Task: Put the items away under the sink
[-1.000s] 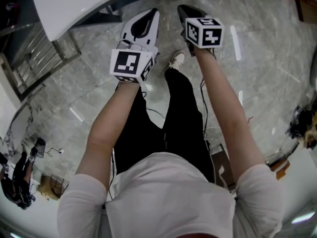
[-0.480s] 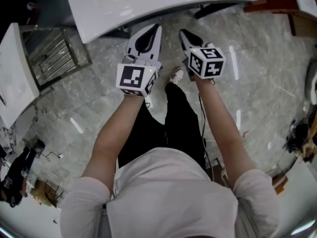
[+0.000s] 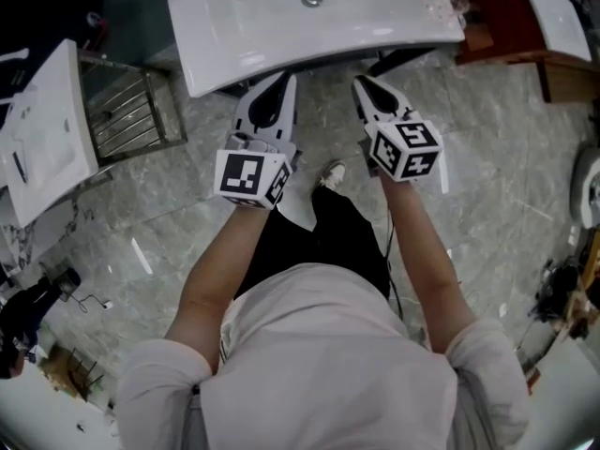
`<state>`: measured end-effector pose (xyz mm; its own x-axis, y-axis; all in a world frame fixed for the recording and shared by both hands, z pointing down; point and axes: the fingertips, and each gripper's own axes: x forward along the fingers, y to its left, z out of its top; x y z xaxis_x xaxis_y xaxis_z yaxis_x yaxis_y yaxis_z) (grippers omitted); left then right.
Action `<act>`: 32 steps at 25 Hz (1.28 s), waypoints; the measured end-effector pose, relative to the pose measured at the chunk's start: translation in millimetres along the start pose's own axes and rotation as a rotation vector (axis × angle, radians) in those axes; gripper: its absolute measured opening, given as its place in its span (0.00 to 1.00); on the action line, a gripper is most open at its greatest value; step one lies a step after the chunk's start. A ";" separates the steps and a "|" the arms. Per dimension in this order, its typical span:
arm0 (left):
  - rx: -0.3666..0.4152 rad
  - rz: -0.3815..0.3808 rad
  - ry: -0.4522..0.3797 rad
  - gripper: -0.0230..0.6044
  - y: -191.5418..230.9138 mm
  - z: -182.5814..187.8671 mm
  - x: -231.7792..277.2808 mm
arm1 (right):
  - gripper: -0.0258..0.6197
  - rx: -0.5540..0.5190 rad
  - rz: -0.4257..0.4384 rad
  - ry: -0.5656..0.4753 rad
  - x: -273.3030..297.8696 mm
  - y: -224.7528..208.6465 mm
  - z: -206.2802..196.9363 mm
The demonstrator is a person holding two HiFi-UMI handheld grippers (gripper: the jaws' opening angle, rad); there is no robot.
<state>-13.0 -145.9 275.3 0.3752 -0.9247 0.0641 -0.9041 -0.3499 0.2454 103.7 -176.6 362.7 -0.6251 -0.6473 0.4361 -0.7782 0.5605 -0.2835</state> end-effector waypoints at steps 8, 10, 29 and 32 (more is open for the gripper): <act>0.108 -0.032 -0.122 0.04 -34.0 79.6 -28.3 | 0.12 -0.111 0.058 -0.099 -54.7 16.6 71.6; 0.127 -0.028 -0.138 0.04 -34.1 95.8 -36.6 | 0.12 -0.123 0.067 -0.130 -64.8 20.9 88.4; 0.182 0.075 -0.133 0.04 -1.2 129.4 -76.2 | 0.12 -0.166 0.143 -0.224 -70.3 64.3 138.6; 0.186 0.069 -0.143 0.04 12.0 136.4 -75.5 | 0.11 -0.152 0.117 -0.232 -63.9 65.1 142.6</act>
<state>-80.0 -100.8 141.4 0.2902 -0.9546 -0.0665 -0.9537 -0.2943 0.0623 84.3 -172.5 194.6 -0.7207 -0.6649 0.1960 -0.6930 0.6978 -0.1811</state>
